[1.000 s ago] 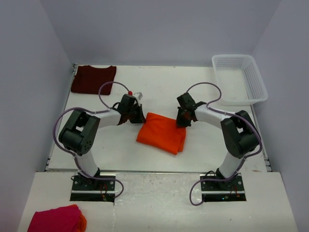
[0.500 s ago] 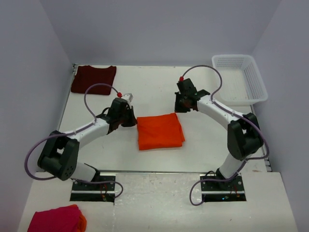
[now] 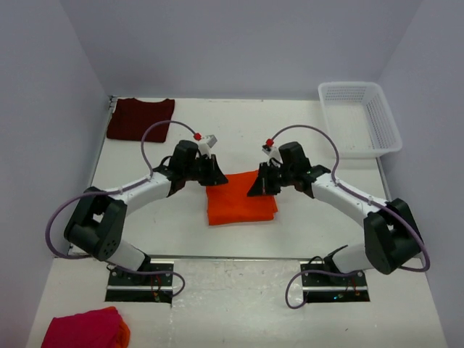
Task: Fold and stack the t-shirts
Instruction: Fold the long partially folded tshirt into a neat square
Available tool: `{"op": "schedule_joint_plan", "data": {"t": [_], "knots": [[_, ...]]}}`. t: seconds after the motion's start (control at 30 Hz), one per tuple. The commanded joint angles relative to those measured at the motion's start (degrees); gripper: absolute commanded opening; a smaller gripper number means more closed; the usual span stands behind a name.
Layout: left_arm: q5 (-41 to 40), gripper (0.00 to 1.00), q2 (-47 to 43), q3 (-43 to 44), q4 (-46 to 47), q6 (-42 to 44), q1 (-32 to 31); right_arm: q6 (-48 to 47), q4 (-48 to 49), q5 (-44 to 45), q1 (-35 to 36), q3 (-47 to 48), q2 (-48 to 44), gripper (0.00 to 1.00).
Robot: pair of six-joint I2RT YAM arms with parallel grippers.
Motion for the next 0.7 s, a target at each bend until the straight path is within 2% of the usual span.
{"op": "schedule_joint_plan", "data": {"t": [0.0,0.03,0.13,0.23,0.53,0.67], "knots": [[16.2,0.00,2.7,-4.3,13.5,-4.7,-0.9,6.2,15.1,-17.6,0.2,-6.0,2.3,0.00],[17.5,0.00,2.9,-5.3,15.4,-5.4,-1.1,7.4,18.3,-21.9,0.1,-8.8,2.9,0.00],[19.4,0.00,3.0,-8.6,18.9,-6.4,-1.6,11.3,27.3,-27.2,0.2,-13.0,5.2,0.00],[19.6,0.00,2.8,-11.4,20.9,-7.0,-1.7,12.8,32.4,-28.5,0.2,-15.1,7.8,0.00],[19.0,0.00,6.2,-21.0,26.9,-8.7,-1.9,18.7,43.6,-26.8,0.2,-19.1,20.7,0.00],[17.7,0.00,8.0,-23.0,27.9,-8.7,-1.9,20.7,44.4,-23.8,0.3,-19.1,24.4,0.00]]}}
